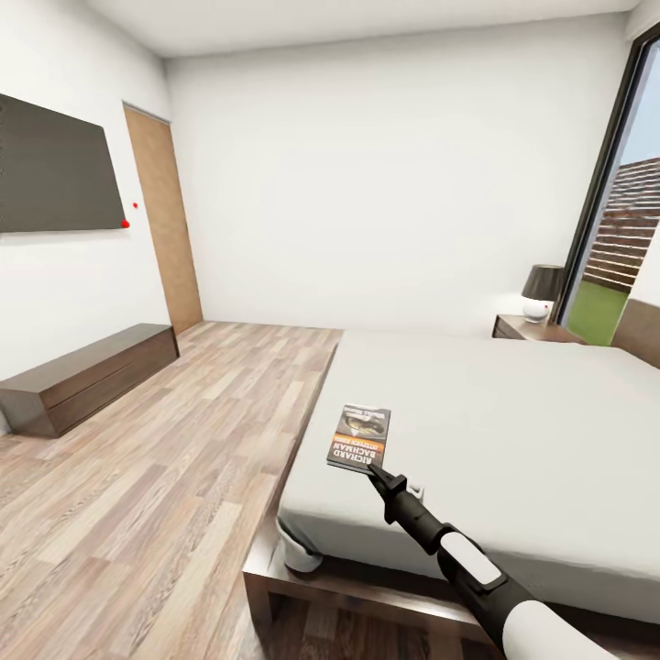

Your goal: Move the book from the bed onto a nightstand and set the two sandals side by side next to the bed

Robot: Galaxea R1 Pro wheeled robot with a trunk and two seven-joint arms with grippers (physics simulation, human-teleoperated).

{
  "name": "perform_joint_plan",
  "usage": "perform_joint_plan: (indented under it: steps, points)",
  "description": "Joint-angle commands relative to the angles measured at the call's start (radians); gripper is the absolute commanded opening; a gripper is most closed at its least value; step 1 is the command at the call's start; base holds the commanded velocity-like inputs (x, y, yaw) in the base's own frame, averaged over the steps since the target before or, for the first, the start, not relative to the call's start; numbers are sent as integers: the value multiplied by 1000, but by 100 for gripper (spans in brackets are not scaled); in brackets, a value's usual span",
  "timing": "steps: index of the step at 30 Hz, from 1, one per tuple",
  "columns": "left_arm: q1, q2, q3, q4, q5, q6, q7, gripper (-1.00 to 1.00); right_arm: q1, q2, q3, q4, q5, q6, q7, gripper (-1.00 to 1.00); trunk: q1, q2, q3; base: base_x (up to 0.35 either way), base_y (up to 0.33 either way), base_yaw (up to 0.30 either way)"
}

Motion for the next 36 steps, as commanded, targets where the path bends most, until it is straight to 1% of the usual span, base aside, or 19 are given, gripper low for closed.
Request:
perform_joint_plan:
  steps: [1,36]
  points:
    - [0,0,6,0,-2,10,-3,100,-1,-1,5,0,-13,3,2,-100,0,-1,-1,0,162,0]
    - [0,0,6,0,-2,10,-1,100,-1,0,6,0,-15,4,2,-100,0,-1,-1,0,119,0]
